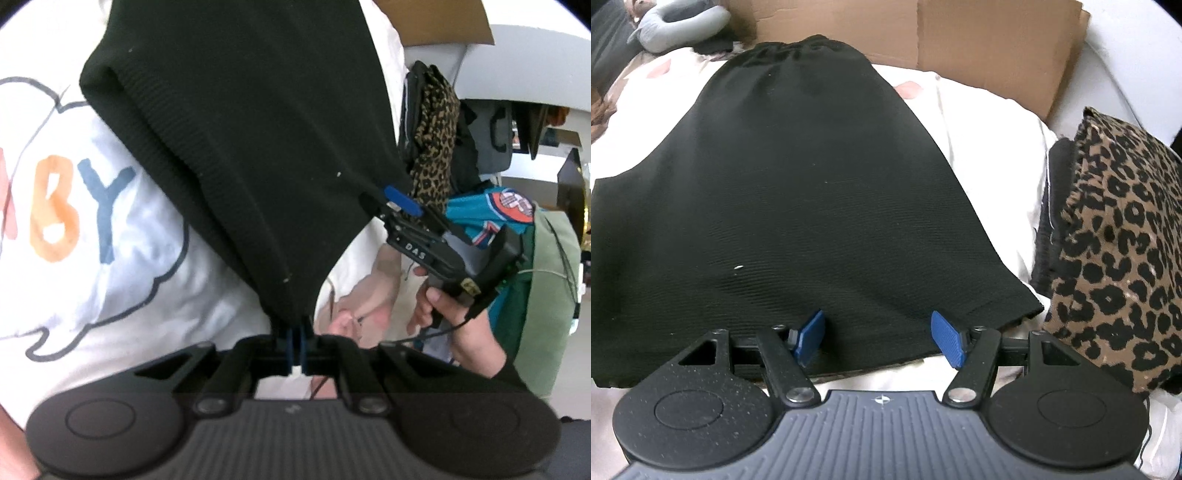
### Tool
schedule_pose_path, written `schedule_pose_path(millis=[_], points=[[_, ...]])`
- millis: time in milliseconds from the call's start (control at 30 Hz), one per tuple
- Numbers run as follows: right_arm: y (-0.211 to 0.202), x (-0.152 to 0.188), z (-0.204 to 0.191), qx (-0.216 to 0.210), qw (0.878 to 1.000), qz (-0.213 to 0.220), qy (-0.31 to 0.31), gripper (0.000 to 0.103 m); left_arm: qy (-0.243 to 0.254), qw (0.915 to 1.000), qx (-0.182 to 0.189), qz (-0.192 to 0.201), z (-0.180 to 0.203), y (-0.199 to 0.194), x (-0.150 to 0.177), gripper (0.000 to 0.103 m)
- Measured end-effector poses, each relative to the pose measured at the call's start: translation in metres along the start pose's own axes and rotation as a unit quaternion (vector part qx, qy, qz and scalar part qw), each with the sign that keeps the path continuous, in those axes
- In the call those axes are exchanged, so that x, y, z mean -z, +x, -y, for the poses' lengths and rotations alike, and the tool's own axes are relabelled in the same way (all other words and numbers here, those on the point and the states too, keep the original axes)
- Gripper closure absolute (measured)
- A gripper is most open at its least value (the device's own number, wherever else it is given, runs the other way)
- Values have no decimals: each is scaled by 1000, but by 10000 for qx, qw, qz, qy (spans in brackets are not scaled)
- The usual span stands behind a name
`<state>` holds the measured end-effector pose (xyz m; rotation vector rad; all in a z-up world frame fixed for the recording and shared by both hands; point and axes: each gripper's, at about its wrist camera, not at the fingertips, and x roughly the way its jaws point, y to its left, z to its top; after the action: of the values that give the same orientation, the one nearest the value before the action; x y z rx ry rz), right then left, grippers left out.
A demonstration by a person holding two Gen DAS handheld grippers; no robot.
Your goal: Fold clothes
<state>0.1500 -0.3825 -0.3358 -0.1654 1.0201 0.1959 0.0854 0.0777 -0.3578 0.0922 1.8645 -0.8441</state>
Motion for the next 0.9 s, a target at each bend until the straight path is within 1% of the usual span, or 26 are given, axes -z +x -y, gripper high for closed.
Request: schedule_pose_path(millis=[100,167,233,267,300,367,433,467,533,567,633,733,767,900], points=[[1,0,-2,43,10000,-5,-23,34,87,9999,-27,-57,-1,-7,2,99],[1,1,-3,48,10000,4,-23,33,-68,9999,80,-20,-5,-11,2,99],[2,1,-2,36,10000,10,-22,33,-72,9999,-130,-29,-6,-6,1,90],[3,1,-1,28,10000,13,-21,33,-74,9997,-235,-34,-7,-4,0,81],[3,0,-1,26,10000,12,-21,33,-78,9994,-345,-32,-8,-1,0,68],[3,0,-1,24,10000,8,-22,33,-140,9988,-475,-4,-12,3,1,54],[3,1,-1,33,10000,20,-15,33,-202,9988,-430,71,-16,3,3,49],[3,1,-2,38,10000,27,-11,33,-178,9986,-471,178,-16,2,4,45],[3,2,-2,48,10000,47,-10,33,-83,9975,-568,411,-16,0,5,45],[3,3,-2,53,10000,55,-15,33,68,9965,-633,544,-13,-1,6,45],[4,3,-3,54,10000,56,-21,33,206,9957,-643,637,-10,1,5,45],[4,3,-3,51,10000,58,-20,32,-5,9951,-460,878,-17,-1,5,44],[4,3,-3,48,10000,63,-17,32,-73,9949,-374,935,-19,0,6,42],[4,4,-3,57,9999,85,-11,32,-136,9932,-97,1149,-23,4,8,41]])
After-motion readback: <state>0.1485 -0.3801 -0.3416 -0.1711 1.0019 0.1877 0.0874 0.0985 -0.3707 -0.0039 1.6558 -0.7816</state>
